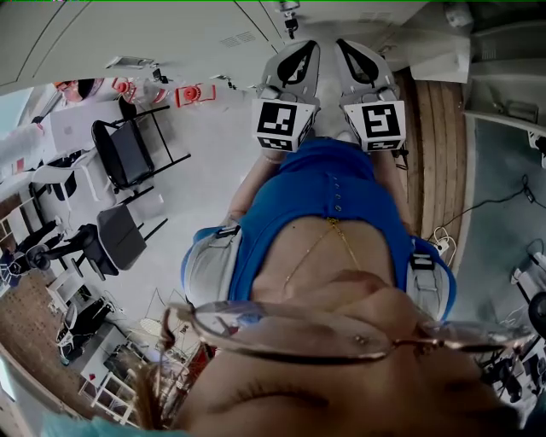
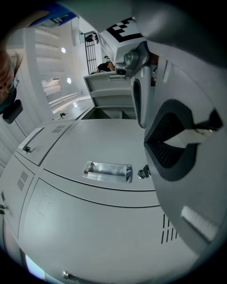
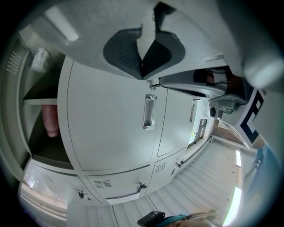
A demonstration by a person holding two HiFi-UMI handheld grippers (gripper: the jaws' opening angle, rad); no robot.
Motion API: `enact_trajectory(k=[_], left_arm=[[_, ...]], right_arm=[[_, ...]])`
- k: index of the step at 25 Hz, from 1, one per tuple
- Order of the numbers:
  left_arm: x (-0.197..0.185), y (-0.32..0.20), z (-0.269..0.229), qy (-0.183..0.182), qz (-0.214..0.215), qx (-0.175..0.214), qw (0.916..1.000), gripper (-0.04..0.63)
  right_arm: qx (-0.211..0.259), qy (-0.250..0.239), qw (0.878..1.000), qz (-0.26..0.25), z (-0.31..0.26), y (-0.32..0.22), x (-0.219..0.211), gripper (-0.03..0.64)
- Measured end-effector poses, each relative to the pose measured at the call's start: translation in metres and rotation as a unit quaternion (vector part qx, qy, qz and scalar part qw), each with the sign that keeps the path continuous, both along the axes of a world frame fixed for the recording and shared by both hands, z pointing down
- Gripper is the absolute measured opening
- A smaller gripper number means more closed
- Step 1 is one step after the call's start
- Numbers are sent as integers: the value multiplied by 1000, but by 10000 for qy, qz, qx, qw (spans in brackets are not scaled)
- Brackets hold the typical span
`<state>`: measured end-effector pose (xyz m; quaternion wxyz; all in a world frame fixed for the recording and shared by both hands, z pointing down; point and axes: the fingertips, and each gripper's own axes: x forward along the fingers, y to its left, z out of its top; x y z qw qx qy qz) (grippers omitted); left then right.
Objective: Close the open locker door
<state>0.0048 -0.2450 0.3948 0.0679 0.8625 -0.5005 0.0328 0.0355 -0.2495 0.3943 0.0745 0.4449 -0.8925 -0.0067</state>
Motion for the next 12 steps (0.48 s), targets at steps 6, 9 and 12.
enact_trajectory(k=[6, 9, 12], left_arm=[[7, -1, -1, -11, 11, 4, 10000, -2], [9, 0, -1, -16, 23, 0, 10000, -2], [11, -1, 0, -21, 20, -1, 10000, -2]], right_arm=[[-19, -18, 10000, -13, 1, -1, 6, 3], [-21, -9, 10000, -22, 0, 0, 8, 3], [-29, 10, 10000, -37, 2, -1, 9, 3]])
